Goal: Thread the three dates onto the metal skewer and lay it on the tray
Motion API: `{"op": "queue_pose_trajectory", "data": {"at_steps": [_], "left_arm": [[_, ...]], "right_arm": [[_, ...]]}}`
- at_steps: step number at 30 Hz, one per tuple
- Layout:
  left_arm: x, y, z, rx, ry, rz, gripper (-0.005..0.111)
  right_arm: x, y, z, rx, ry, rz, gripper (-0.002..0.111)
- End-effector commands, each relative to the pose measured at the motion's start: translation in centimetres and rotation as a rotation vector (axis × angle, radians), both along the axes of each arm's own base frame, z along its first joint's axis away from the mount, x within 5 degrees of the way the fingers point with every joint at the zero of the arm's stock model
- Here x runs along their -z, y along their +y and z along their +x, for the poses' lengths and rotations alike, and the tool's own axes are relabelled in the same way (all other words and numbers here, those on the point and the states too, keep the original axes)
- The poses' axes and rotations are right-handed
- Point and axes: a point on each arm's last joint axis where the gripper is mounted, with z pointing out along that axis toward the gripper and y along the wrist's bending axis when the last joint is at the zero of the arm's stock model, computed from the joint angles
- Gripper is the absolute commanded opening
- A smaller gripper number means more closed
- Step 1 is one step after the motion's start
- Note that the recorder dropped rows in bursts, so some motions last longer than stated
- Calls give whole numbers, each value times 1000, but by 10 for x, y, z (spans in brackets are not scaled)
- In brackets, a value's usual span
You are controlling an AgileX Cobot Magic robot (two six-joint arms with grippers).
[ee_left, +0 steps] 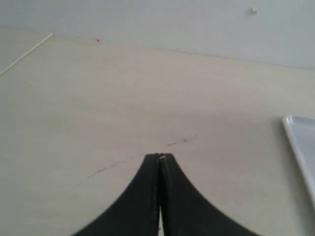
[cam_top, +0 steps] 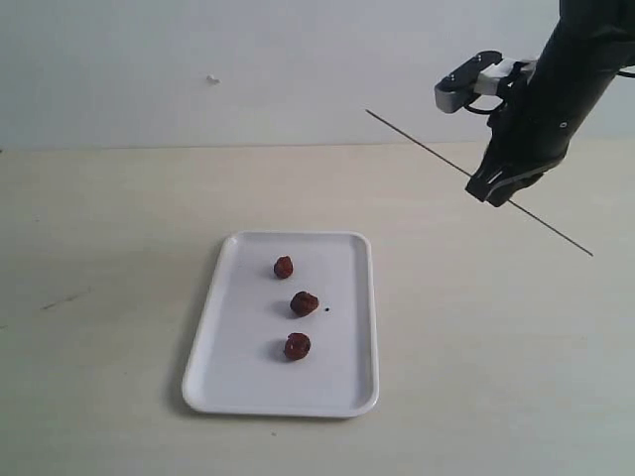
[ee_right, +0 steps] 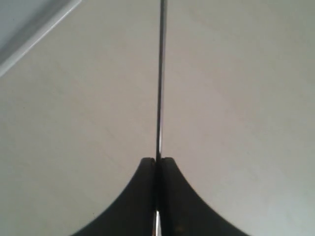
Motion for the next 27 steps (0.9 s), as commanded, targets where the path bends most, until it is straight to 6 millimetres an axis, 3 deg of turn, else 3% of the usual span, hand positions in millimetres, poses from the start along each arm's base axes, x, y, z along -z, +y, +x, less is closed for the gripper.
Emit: {"op": "queue_pose_trajectory", "data": {"at_steps": [1,3,7,13,16,22,27], "left_arm": [[-12,3,2,-73,-159,-218,0],[-16,5,2,-107,-209,-299,0],[-23,10,2,-157,-290,-301,0],[-36,23,-2,-299,-510,-618,0],[-50,28,-6,-317,-651,-609,0],[-135,13,-16,-73,-943,-441,0],[-200,-2,-1,108,-929,-307,0]], "right_arm": [[-4,2,2,13,-38,39,0],[-4,3,2,17,-39,50,0],[-4,3,2,21,-42,58,0],[-5,5,5,31,-74,76,0],[-5,6,6,38,-79,92,0],[-6,7,7,42,-89,105,0],[-6,7,7,45,-87,107,0]]}}
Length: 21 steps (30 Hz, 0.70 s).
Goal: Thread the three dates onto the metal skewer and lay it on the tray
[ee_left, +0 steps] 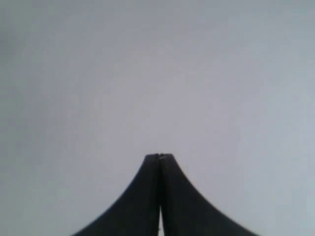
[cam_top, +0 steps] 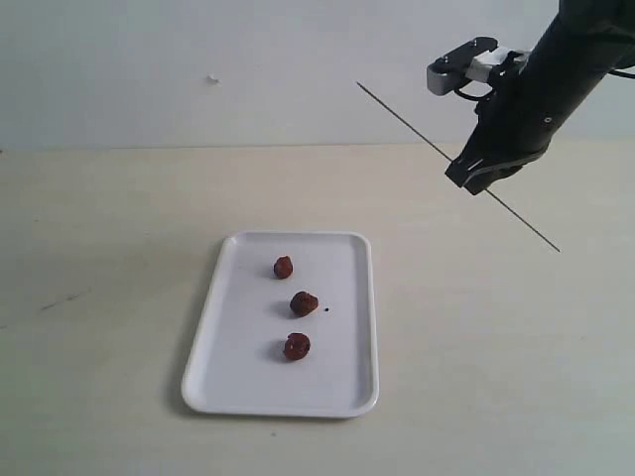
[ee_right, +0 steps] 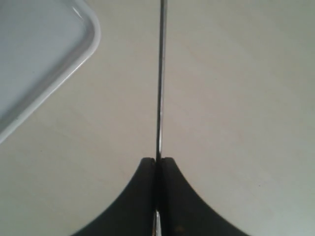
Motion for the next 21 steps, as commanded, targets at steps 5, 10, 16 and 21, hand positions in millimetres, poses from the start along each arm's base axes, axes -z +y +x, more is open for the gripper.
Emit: {"op": "queue_pose_trajectory", "data": {"at_steps": [5,10,16,21], "left_arm": [[-65,-19,70,164,293,366,0],[-36,-24,145,423,696,413,0],[23,-43,225,744,935,432,0],[47,-40,280,71,1043,789,0]], "right_arm": [[-3,-1,0,4,-17,11,0],[-3,0,0,8,-19,21,0],[-4,1,1,12,-23,34,0],[-4,1,1,12,-23,34,0]]}}
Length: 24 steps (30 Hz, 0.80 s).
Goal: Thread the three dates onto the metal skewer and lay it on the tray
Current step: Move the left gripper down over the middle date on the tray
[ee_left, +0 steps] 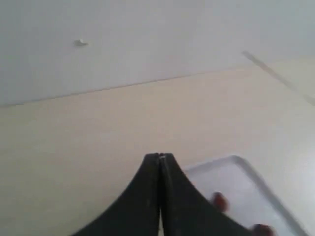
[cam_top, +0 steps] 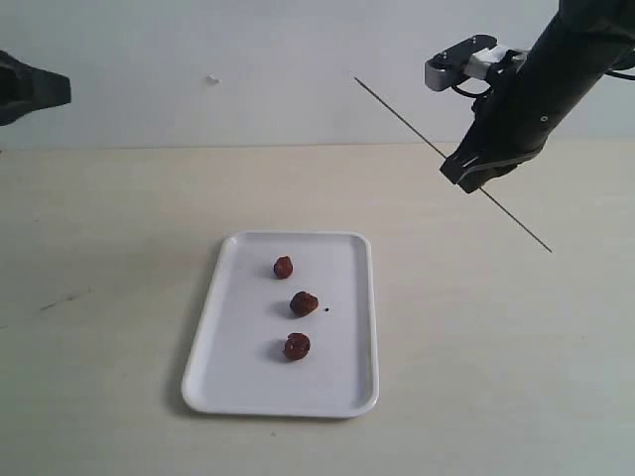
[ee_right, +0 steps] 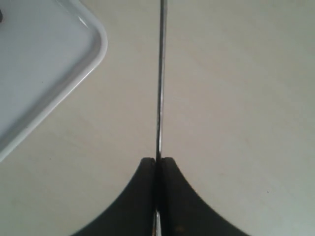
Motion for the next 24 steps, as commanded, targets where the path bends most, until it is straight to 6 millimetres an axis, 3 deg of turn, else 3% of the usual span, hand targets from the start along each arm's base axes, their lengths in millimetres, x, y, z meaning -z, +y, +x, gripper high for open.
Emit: {"op": "queue_pose_trajectory", "data": {"at_steps": [1,3,5,7,8,12,14,16,19,24], "left_arm": [[2,23,34,-460,-153,415,0],[8,37,36,-584,-93,524,0],[23,45,39,-587,91,704,0],[43,45,45,-594,374,721,0],[54,36,49,-517,552,678,0],[62,-22,56,-138,699,535,0],[60,-81,49,80,678,489,0],[62,-113,42,158,656,514,0],[70,-167,23,390,544,670,4],[88,-211,-4,901,275,999,30]], "right_arm": [[-3,-1,0,0,-21,1,0],[-3,-1,1,1,-23,1,0],[-3,-1,1,2,-30,1,0],[-3,-1,1,5,-31,7,0],[-3,-1,1,4,-29,7,0],[-3,-1,1,4,-26,10,0],[-3,-1,1,4,-26,10,0],[-3,-1,1,4,-23,10,0],[-3,0,-1,2,-7,16,0],[-3,0,-2,1,6,18,0]]}}
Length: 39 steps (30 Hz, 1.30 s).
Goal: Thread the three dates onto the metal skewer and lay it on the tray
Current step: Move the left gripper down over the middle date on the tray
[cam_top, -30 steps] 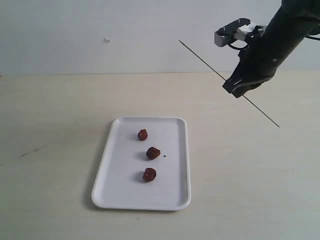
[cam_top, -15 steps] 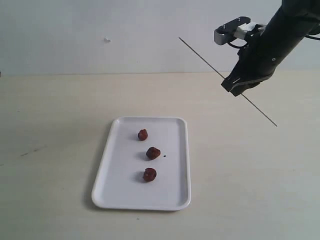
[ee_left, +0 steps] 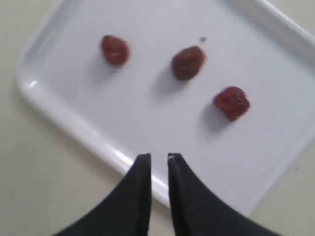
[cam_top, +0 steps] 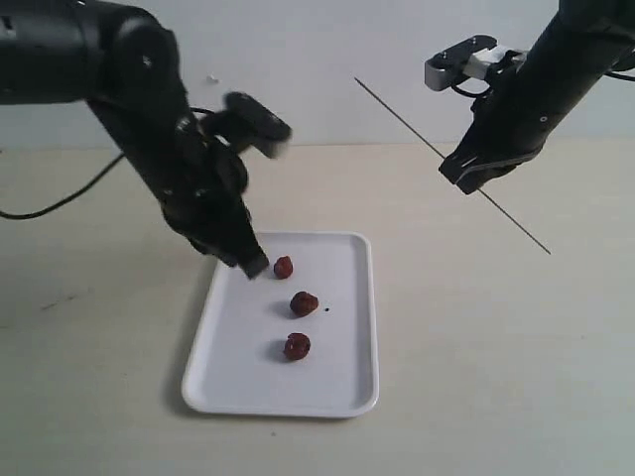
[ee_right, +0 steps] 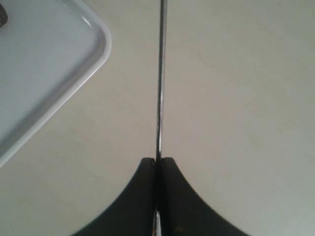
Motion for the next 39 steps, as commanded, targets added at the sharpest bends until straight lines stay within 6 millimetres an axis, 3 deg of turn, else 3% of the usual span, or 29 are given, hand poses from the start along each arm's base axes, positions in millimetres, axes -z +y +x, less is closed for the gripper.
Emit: {"op": "queue_pose_trajectory", "data": {"at_steps": [1,5,16,29,39], "left_arm": [[14,-35,-23,539,-81,128,38],[24,-48,-34,827,-109,183,56],[55,-54,-33,1142,-96,251,56],[85,-60,-27,1182,-102,253,55],[85,-62,-25,1183,-129,247,55]], "right_arm": [[-3,-1,-1,-2,0,8,0],[-3,-1,-1,-8,-2,5,0],[-3,0,-1,-26,-5,3,0],[-3,-1,-1,-27,-5,-1,0],[-3,-1,-1,-27,-5,-1,0]]}}
